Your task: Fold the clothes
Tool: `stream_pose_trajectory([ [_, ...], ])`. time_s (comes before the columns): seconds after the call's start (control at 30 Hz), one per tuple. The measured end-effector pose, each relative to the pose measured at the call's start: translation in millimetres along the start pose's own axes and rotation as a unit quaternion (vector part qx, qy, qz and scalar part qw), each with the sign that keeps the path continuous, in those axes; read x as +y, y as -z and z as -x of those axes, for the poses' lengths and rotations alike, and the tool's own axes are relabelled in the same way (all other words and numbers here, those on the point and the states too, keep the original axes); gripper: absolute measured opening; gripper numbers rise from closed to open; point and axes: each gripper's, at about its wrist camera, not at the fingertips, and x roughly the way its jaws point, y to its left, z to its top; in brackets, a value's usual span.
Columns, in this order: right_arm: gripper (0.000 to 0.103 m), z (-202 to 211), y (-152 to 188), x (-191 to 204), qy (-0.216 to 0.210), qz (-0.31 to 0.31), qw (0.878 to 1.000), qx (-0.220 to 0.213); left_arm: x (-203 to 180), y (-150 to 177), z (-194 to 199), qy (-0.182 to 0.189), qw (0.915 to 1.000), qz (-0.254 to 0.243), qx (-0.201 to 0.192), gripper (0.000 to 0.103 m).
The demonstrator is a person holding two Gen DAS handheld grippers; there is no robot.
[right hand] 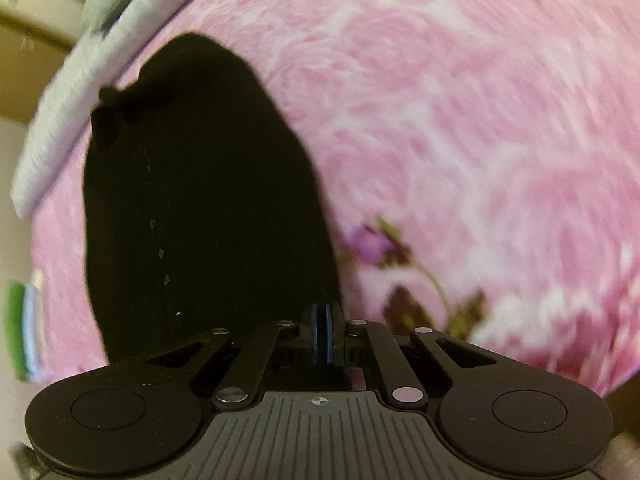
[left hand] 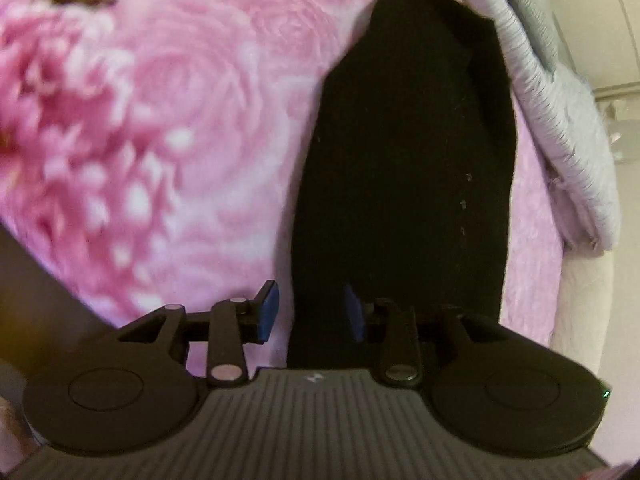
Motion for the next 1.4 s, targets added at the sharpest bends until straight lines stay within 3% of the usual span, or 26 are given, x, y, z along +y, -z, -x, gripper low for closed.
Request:
stream_pose_trajectory([
  [0.07,0.004,5.0,8.7,-18.4,-0.031,-0.033,0.999,0.014,1.7,11.6,2.0,0.012,0.9996,0.015,-0.02,0.032],
  [0.13,0.003,15.1,16.0,-27.3,-0.061,-0.037,0.997,-0.006,1.8,18.9,3.8,0.022,0.9985,0.03,-0.04,0.032],
  [0.33,0.004,22.9,22.8,-31.7,-0.101,-0.028,0.994,0.002,-6.9,19.0,10.6,0.024,0.9968,0.034,-0.068,0.034],
  [0.5,0.004,0.8,26.9,-49.8,-0.124,-0.086,0.988,-0.002,0.8,24.3,3.7,0.026,0.9977,0.029,-0.056,0.041],
  [0.7,0.004,-18.6,26.0,-56.7,-0.145,-0.111,0.983,-0.023,8.7,27.3,-26.5,0.049,0.9956,0.061,-0.051,0.047],
  [0.83,0.003,-5.6,30.1,-68.7,-0.177,-0.155,0.971,-0.051,13.9,23.6,-33.1,0.06,0.9934,0.082,-0.052,0.045],
  [0.9,0.003,7.3,30.5,-71.4,-0.173,-0.158,0.969,-0.075,14.6,21.5,-31.6,0.063,0.9935,0.081,-0.048,0.045],
  [1.07,0.002,15.4,28.3,-66.9,-0.184,-0.139,0.971,-0.056,21.8,17.6,-29.2,0.066,0.9929,0.087,-0.046,0.045],
  [1.1,0.012,15.1,28.7,-65.5,-0.18,-0.141,0.972,-0.058,23.9,17.3,-29.5,0.069,0.9921,0.094,-0.046,0.045],
  [1.17,0.065,14.8,31.7,-64.5,-0.181,-0.141,0.97,-0.081,25.1,17.4,-30.0,0.072,0.9917,0.097,-0.045,0.046],
  [1.2,0.098,11.7,31.9,-64.3,-0.182,-0.141,0.97,-0.078,25.2,17.5,-30.5,0.073,0.9917,0.096,-0.045,0.046],
  [1.37,0.098,-16.2,28.7,-56.3,-0.169,-0.115,0.978,-0.033,25.9,18.8,-34.2,0.081,0.9919,0.087,-0.045,0.047],
  [1.4,0.093,-23.3,28.3,-56.2,-0.174,-0.114,0.978,-0.025,26.4,18.9,-35.3,0.084,0.9916,0.088,-0.046,0.047],
])
